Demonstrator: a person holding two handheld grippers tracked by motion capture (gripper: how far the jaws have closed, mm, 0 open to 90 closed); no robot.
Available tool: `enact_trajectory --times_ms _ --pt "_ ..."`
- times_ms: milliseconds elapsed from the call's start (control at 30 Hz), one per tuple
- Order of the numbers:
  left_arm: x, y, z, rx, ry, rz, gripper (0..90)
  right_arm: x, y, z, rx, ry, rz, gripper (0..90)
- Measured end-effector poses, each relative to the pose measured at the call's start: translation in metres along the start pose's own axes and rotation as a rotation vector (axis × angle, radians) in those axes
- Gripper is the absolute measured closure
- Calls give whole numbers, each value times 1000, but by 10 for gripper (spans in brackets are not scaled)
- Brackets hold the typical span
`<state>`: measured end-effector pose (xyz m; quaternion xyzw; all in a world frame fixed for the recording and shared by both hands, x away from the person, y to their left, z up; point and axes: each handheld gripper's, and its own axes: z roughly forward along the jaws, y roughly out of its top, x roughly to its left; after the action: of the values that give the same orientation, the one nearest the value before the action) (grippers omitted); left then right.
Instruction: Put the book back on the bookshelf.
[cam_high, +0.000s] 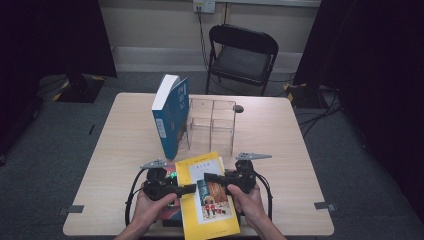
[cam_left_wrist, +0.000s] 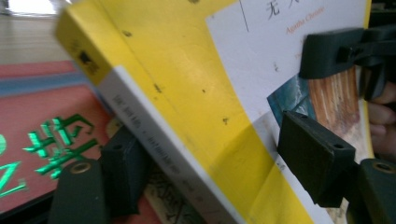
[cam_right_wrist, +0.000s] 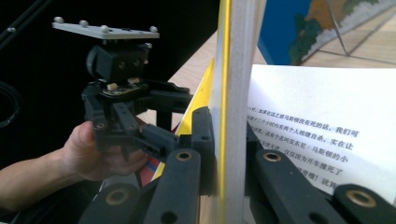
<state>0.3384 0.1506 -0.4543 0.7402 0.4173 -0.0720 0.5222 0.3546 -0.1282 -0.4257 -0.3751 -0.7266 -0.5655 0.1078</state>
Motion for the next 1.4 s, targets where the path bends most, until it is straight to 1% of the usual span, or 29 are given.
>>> enact_trajectory --times_ms 33,67,100,133,167,200,233,267,300,333,433,500,567,600,633,667,733,800,867,933,1000,1067,1100,1167,1233,1267,1300,1367,1400 --pt "-1 0 0 -3 -2 -6 271 1 1 0 -1 1 -6 842" --pt "-1 0 0 -3 -14 -18 271 2 1 0 -3 -1 -12 842" --pt "0 0 0 4 -33 -13 278 3 2 -1 -4 1 -15 843" --pt "-1 0 1 6 -39 -5 280 5 2 -1 -9 4 -21 842" --pt "-2 0 2 13 -54 3 276 6 3 -2 -11 5 -25 843" --pt "-4 0 4 26 -88 4 286 7 3 -2 -12 8 -31 843" --pt "-6 -1 6 36 -88 19 301 8 3 -2 -15 15 -33 843" --pt "-8 -1 5 23 -66 35 286 9 3 -2 -17 17 -38 843" --pt "-10 -1 5 16 -62 25 287 10 3 -2 -19 11 -43 843" --pt "-9 0 4 20 -72 18 296 10 4 -3 -22 13 -42 843" --pt "-8 3 1 21 -85 21 361 9 5 -5 -27 11 -48 842" --pt "-8 5 -3 6 -100 18 420 10 5 -6 -25 3 -64 841" --pt "-9 6 -7 -12 -114 17 463 11 6 -8 -21 8 -79 842" --pt "-10 7 -8 -22 -126 21 496 13 7 -8 -16 1 -94 841" --pt "-11 8 -10 -24 -133 34 549 16 8 -9 -8 -23 -111 835" --pt "-13 9 -11 -26 -126 46 565 18 9 -9 -1 -34 -124 835" --pt "-17 12 -15 -48 -135 64 599 18 10 -11 -14 -18 -111 835" --pt "-21 17 -18 -62 -130 80 629 19 12 -13 -32 -7 -101 834" --pt "-23 23 -22 -76 -132 91 646 21 14 -15 -48 -9 -113 833" --pt "-27 29 -26 -103 -137 107 664 27 19 -18 -67 -11 -135 832" --pt "-32 37 -31 -122 -129 143 677 33 26 -21 -82 -14 -157 831" --pt "-38 44 -35 -149 -109 185 691 37 32 -24 -103 -12 -176 828" --pt "-41 48 -37 -166 -103 193 705 39 36 -26 -111 -15 -188 823" --pt "-48 56 -40 -193 -76 239 735 44 43 -29 -127 -31 -219 811" --pt "-60 65 -42 -205 5 346 744 49 50 -31 -141 -46 -244 804" --pt "-66 69 -43 -206 36 387 744 52 52 -33 -144 -59 -260 798" --pt "-69 73 -44 -212 39 403 745 53 55 -34 -151 -64 -269 788" --pt "-70 74 -44 -217 29 428 744 53 58 -38 -174 -47 -271 760" --pt "-70 71 -42 -215 19 426 743 53 57 -39 -182 -54 -274 724"
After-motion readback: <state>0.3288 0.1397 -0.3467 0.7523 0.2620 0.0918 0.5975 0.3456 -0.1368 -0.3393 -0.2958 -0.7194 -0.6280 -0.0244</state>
